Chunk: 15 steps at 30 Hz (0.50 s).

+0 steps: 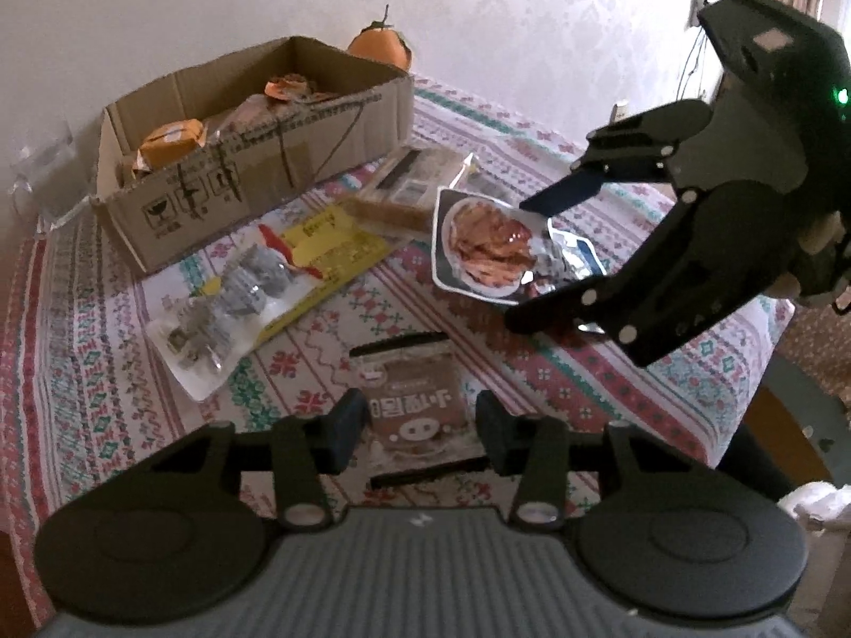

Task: Organize snacks
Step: 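Lift the fish-snack pack with the right tool while the left tool lifts the brown pack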

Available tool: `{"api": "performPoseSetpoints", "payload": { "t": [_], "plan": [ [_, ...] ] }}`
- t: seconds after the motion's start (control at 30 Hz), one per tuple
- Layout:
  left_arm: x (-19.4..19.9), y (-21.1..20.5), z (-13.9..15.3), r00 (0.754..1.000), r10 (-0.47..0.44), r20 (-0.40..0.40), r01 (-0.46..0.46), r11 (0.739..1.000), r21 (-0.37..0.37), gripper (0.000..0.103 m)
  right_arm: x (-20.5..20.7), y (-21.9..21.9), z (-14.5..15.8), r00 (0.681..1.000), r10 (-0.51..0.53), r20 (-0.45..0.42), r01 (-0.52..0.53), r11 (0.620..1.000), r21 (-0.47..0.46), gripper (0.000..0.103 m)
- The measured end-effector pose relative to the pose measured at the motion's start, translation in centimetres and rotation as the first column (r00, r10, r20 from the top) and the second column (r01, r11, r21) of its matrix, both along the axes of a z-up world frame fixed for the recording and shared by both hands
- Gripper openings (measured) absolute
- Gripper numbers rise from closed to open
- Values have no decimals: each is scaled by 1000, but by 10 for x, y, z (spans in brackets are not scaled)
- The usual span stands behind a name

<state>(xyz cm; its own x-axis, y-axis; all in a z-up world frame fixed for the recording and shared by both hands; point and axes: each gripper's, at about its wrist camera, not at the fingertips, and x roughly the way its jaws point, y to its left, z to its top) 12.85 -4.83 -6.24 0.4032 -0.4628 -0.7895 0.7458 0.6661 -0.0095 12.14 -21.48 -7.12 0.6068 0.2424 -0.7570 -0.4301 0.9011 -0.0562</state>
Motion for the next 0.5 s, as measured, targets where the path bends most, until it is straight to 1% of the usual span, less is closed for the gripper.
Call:
{"api": "performPoseSetpoints", "payload": {
  "t": [0.27,0.5],
  "plan": [
    [4,6,15,1000,-5,-14,5,1000,-10,45,0,5,9,1000,27,3,-27,1000,-12,81],
    [12,14,28,1000,10,30,-10,1000,-10,45,8,6,22,999,32,16,-32,999,1,81]
  ]
}}
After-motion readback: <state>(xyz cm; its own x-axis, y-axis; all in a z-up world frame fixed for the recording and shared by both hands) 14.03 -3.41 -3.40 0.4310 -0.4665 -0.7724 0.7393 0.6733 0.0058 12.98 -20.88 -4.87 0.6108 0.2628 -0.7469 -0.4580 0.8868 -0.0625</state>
